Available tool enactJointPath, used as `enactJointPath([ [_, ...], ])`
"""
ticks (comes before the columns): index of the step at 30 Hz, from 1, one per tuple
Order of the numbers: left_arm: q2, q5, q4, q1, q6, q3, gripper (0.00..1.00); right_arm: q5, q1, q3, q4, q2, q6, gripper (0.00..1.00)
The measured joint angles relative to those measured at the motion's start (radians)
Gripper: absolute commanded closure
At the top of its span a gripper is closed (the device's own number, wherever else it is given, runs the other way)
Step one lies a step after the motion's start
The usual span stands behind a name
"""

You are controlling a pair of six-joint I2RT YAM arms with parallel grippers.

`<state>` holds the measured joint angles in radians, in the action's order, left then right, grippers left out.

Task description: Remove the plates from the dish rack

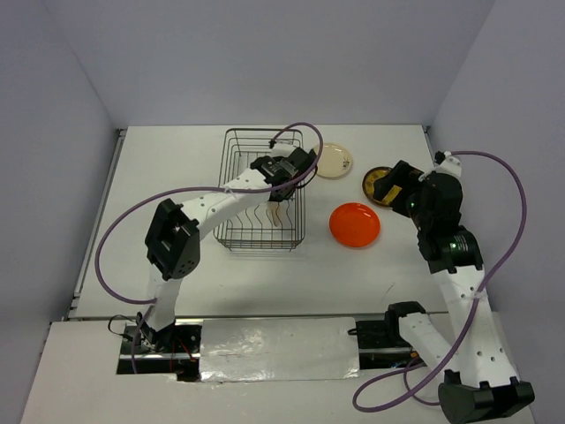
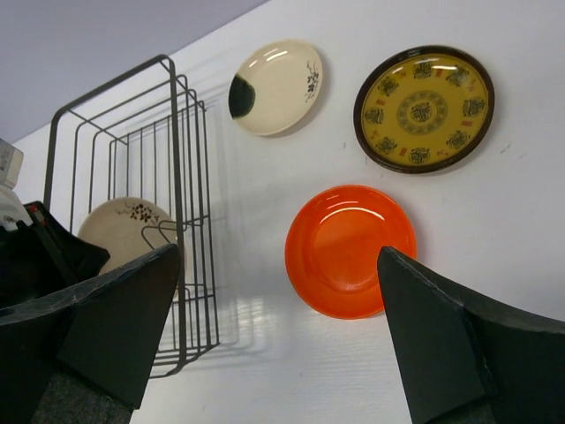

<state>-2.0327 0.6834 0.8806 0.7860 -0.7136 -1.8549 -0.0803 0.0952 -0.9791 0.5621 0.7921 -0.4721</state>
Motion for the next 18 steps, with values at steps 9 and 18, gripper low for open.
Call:
enactJointPath([
  [9, 0.058, 0.058, 0.122, 0.005, -0.072, -0.033, 1.00, 0.037, 0.001, -0.007, 0.011, -0.016, 0.005, 0.00],
  [18, 0.438, 0.084, 0.014, 0.023, -0.045, 0.043, 1.00, 0.545, 0.013, 0.191, -0.418, 0.092, -0.124, 0.00],
])
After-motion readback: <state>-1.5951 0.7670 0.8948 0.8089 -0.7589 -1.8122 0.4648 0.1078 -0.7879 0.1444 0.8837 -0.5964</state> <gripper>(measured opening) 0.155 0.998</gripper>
